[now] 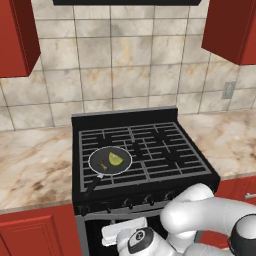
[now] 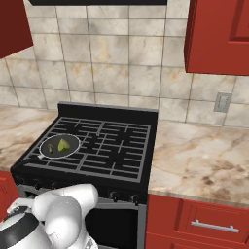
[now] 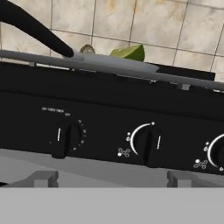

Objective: Put the mushroom and lemon wedge in the pan. Then turn on the front left burner and set the heat to medium.

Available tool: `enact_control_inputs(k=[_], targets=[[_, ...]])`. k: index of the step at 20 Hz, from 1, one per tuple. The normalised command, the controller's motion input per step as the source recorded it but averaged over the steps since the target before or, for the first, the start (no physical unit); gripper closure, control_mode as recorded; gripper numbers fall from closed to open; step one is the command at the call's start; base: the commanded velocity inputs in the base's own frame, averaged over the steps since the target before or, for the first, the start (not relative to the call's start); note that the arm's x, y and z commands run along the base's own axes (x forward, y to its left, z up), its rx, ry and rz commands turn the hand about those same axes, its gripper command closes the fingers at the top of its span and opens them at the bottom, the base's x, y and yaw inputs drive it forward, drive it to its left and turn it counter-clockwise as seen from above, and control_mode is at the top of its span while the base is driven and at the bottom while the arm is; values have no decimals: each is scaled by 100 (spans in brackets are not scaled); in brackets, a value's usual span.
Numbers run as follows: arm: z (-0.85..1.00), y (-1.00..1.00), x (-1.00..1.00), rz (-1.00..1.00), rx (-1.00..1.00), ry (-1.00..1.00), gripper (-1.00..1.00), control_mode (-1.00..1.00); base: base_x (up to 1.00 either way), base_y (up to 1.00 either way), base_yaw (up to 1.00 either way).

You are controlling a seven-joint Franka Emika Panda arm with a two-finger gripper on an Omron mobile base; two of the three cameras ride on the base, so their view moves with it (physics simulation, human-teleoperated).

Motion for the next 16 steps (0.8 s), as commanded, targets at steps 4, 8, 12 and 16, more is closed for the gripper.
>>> enact_control_inputs(k=[4,8,12,16], targets=[[5,-48,0,0,2,1,-100,-100,0,0,0],[0,-69,11,-6,12,11,-100,-100,0,0,0],[0,-54,2,-4,11,2,-100,-100,0,0,0],[1,-55,12,-6,14,0,-100,-100,0,0,0]])
